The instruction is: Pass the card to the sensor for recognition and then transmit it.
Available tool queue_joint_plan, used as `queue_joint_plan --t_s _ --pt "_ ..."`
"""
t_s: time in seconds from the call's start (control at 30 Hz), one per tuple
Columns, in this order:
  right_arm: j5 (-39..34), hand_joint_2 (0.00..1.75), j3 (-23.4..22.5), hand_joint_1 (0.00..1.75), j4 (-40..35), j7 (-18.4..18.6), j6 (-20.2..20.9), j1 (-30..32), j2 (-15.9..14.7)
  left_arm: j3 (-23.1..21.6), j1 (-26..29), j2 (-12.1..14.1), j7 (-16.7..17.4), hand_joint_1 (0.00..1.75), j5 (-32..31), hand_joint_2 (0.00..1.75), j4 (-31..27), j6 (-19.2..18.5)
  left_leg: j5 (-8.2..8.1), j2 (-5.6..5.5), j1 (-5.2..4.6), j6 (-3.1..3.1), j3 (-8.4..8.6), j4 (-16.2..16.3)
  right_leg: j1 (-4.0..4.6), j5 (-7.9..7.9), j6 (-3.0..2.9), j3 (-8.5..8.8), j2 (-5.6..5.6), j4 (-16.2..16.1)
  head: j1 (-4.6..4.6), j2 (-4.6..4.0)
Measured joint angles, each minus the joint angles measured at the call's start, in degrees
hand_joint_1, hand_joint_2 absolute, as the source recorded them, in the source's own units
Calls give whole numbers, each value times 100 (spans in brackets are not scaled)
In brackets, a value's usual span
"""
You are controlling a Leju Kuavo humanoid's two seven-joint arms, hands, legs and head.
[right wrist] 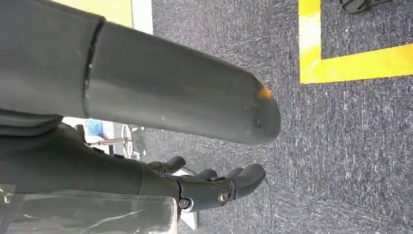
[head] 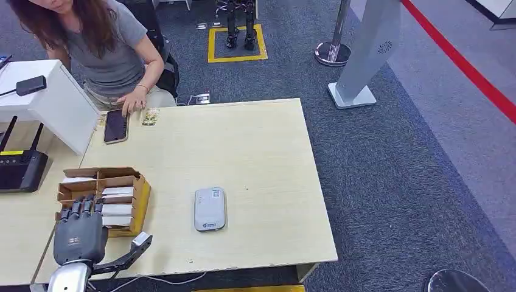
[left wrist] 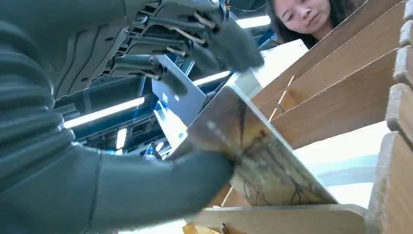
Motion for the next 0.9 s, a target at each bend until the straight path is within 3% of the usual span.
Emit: queue_joint_plan --t_s 0.33,0.9 --pt "0 0 2 0 0 -13 35 -14 0 -55 1 -2 -44 175 0 175 -17 -61 0 0 0 0 0 0 0 0 0 0 0 0 0 0" --pt "9 0 0 0 0 -72 33 -20 0 -37 4 -222 -858 175 0 175 -50 -61 0 -1 0 0 -1 0 0 0 0 1 -1 0 0 0"
